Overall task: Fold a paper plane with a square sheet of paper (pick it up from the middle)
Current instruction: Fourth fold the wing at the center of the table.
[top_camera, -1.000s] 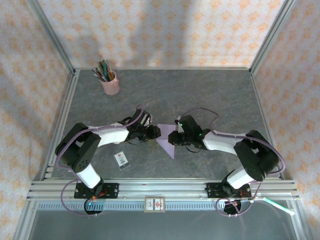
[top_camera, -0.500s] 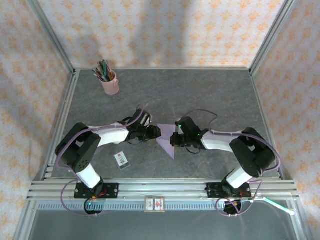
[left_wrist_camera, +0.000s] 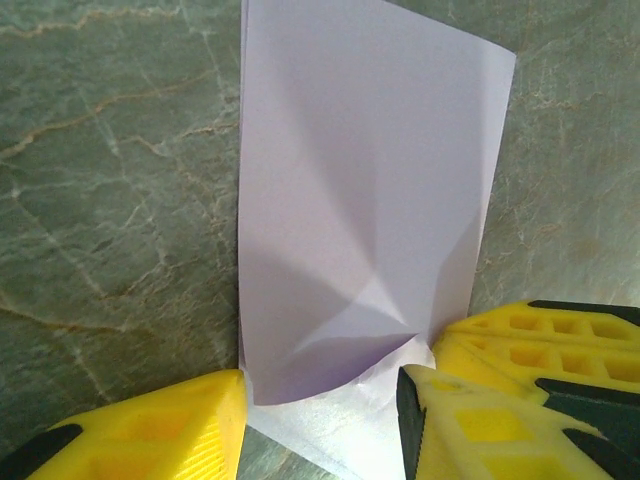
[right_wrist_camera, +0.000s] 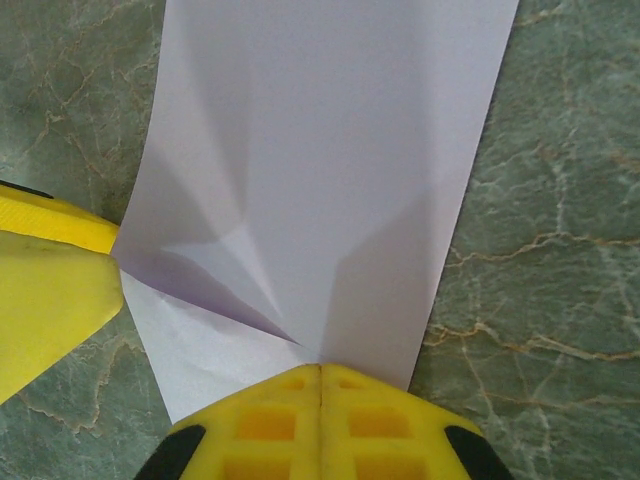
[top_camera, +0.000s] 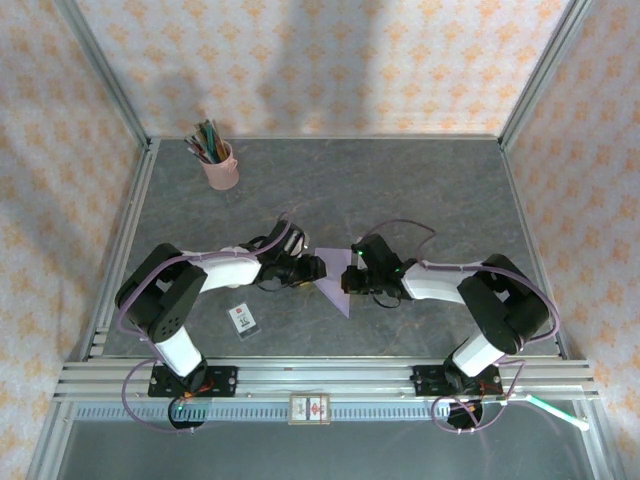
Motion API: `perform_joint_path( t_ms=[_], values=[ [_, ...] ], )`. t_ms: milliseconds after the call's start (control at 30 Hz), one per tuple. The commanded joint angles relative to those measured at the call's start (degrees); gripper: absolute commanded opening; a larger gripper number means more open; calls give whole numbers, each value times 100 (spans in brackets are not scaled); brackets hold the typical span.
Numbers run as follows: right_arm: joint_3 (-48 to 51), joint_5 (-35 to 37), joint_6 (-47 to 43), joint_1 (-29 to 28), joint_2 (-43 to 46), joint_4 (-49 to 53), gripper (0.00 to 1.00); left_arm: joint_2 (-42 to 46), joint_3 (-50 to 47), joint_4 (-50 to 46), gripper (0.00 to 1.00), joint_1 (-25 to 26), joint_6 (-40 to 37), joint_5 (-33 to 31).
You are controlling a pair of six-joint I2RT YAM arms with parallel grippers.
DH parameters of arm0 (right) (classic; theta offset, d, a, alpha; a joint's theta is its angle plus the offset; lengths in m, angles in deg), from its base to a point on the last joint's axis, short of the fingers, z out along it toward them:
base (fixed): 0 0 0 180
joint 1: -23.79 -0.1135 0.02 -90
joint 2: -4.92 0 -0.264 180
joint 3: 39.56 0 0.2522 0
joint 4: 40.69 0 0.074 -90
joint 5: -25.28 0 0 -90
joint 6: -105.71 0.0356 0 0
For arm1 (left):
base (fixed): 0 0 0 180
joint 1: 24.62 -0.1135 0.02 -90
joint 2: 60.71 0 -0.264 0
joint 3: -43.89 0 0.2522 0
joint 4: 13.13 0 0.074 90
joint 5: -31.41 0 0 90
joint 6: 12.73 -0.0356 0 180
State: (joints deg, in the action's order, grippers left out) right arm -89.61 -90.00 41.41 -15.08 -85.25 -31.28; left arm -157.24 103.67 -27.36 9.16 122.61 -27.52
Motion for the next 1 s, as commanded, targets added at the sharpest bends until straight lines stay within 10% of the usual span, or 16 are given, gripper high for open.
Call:
perform_joint_path(
  t_ms=[0,967],
  values=[
    [149,291,-52,29,-119,194,1,-103,-2,243,46,32,166,99],
    [-74,297,-219,33,-132,342,9,-184,-64,495,15,41,-12,328]
  ],
)
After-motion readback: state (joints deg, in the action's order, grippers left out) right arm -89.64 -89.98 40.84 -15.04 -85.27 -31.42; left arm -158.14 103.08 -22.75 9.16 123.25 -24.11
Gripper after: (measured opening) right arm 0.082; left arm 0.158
